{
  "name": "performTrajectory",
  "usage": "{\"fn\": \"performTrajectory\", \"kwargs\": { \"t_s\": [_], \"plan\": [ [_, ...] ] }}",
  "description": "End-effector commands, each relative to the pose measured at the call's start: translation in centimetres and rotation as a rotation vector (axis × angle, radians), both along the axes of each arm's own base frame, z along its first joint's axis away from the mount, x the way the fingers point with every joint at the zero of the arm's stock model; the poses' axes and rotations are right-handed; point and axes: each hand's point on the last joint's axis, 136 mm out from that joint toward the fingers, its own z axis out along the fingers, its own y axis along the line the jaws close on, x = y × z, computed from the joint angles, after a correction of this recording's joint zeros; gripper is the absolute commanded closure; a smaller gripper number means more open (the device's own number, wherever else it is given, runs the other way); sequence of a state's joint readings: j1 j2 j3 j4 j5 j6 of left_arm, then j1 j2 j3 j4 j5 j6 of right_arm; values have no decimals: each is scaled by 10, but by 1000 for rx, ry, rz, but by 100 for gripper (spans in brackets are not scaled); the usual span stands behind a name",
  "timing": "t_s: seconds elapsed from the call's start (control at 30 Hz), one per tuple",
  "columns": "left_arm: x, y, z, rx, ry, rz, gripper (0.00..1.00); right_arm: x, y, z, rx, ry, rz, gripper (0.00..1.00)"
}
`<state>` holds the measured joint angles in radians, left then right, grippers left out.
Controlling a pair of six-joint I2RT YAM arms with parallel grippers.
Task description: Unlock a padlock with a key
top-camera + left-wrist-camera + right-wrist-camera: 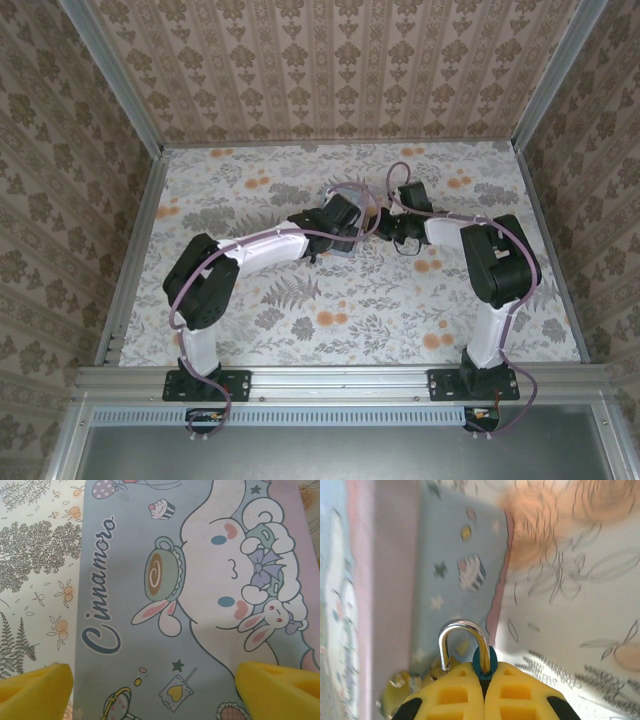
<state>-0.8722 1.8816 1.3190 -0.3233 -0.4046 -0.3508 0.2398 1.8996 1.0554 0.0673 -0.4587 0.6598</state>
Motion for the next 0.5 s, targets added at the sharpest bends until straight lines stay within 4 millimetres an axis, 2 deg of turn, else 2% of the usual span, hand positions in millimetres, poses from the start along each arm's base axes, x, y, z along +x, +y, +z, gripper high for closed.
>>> {"fn": "performTrajectory", "kwargs": {
  "t_s": [0.0,0.17,0.27,0.37,0.47],
  "plan": [
    [-54,36,-75,237,263,-70,4,5,-14,-4,-77,19,-10,100],
    [-54,35,-77,236,269,-68,3,2,-18,-11,-100,26,4,100],
    [-53,36,-74,223,271,-66,3,-4,-17,-8,-72,11,-3,100],
    [-49,37,-66,190,268,-52,2,-15,-15,0,-33,-11,-6,100],
    [-42,36,-52,141,253,-46,0,-35,-15,7,6,-25,-9,100]
  ]
}}
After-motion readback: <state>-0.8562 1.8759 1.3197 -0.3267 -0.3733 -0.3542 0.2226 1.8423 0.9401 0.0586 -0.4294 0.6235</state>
